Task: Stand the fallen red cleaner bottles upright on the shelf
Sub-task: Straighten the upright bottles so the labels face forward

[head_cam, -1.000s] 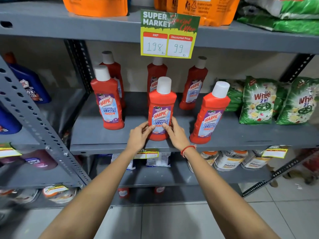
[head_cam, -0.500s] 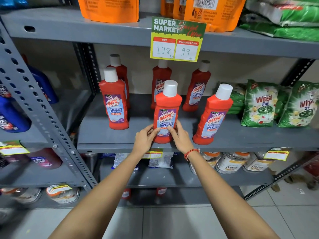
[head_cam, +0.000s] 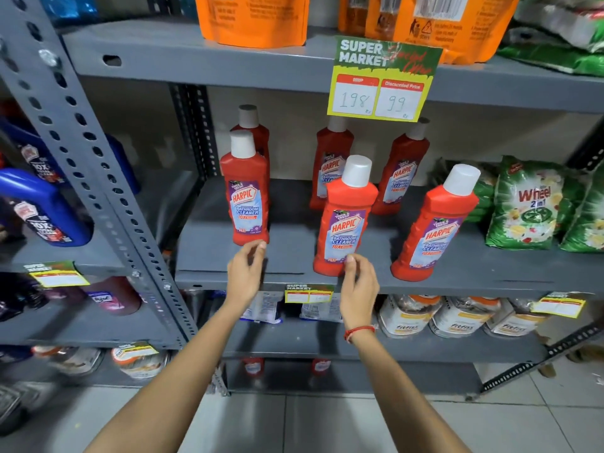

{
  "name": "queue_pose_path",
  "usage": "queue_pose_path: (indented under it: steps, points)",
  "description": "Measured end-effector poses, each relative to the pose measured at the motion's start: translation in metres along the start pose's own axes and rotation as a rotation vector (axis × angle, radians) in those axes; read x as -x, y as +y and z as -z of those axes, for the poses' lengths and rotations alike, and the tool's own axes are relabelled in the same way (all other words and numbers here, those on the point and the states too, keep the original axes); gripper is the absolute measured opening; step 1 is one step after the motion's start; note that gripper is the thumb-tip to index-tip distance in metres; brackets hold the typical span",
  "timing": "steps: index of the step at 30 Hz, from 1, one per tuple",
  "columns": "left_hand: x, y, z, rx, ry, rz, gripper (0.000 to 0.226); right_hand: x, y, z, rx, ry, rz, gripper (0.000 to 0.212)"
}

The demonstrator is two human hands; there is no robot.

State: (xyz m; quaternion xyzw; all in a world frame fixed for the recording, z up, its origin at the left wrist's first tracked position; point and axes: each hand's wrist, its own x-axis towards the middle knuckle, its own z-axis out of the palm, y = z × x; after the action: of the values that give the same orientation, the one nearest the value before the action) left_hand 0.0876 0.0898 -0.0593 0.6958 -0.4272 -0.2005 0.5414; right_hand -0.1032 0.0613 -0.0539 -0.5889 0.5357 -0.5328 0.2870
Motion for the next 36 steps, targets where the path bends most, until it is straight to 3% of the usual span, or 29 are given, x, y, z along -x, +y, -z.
queue_pose_path:
  steps: [5, 8, 12, 17, 21, 36]
  points:
    - [-0.029, -0.008, 0.039, -0.032, 0.150, 0.013, 0.040, 0.014, -0.029, -0.054, -0.030, -0.226, 0.100, 0.026]
    - [-0.052, -0.015, 0.049, -0.050, 0.055, 0.051, 0.054, -0.007, -0.046, -0.090, -0.031, -0.381, 0.111, 0.026]
    - [-0.076, -0.018, 0.054, -0.077, -0.084, 0.073, 0.062, -0.041, -0.067, -0.129, 0.010, -0.540, 0.036, 0.049]
    - [-0.089, -0.012, 0.049, 0.021, -0.227, 0.060, 0.050, -0.061, -0.068, -0.151, -0.005, -0.649, -0.093, 0.042]
    - [-0.090, -0.010, 0.046, 0.070, -0.190, 0.064, 0.039, -0.058, -0.062, -0.153, -0.020, -0.656, -0.100, 0.040]
    - [-0.037, -0.004, 0.054, 0.060, -0.097, 0.001, 0.038, -0.022, -0.061, -0.124, -0.094, -0.664, -0.038, 0.038]
